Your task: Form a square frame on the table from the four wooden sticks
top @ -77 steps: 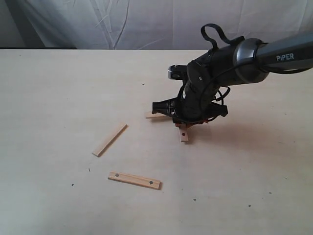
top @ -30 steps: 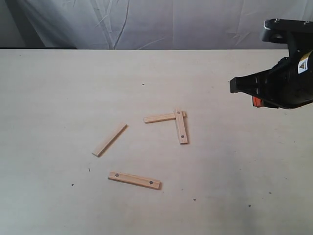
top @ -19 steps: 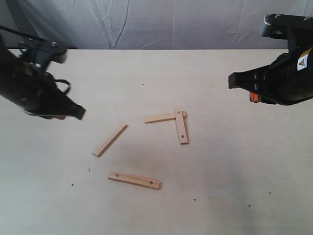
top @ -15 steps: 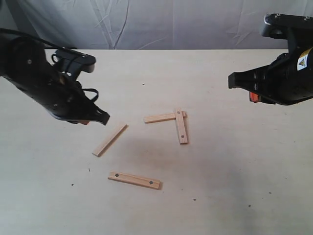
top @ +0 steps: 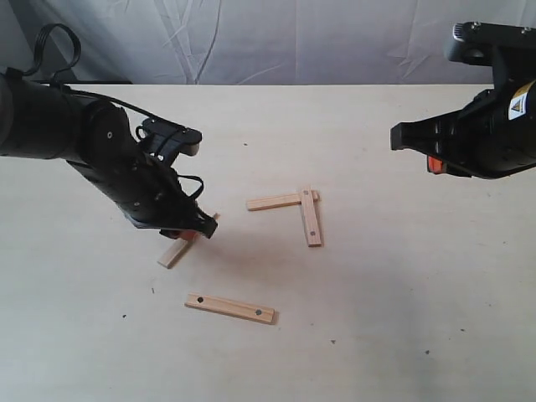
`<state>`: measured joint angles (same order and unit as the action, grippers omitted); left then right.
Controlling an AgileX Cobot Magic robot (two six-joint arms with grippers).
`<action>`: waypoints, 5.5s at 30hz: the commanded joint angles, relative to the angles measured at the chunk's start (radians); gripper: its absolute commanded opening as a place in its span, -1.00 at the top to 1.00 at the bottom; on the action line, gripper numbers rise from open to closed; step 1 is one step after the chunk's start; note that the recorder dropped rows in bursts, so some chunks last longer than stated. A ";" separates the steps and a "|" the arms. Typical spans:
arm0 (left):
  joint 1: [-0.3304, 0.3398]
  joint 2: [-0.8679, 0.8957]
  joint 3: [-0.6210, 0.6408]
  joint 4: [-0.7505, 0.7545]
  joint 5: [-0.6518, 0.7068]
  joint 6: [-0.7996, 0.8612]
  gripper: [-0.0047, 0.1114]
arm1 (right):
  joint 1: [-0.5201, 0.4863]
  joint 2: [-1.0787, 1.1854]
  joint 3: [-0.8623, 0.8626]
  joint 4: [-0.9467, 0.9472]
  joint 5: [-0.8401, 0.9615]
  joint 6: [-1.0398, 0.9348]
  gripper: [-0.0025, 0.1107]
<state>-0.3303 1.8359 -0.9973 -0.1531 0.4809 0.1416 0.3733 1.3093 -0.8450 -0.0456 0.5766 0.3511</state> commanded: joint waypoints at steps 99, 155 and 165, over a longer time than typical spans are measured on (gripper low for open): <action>0.202 -0.166 -0.029 -0.311 0.048 -0.060 0.86 | 0.101 0.029 0.002 0.345 -0.033 -0.445 0.34; 0.327 -0.479 -0.029 -0.215 0.206 0.106 0.92 | 0.581 0.792 -0.536 0.098 0.237 -0.750 0.96; 0.327 -0.479 -0.029 -0.224 0.203 0.106 0.92 | 0.453 0.643 -0.536 -0.043 0.247 -1.003 0.97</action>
<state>-0.0039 1.3641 -1.0256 -0.3617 0.6974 0.2449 0.8858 1.9803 -1.3822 -0.0831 0.8187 -0.5104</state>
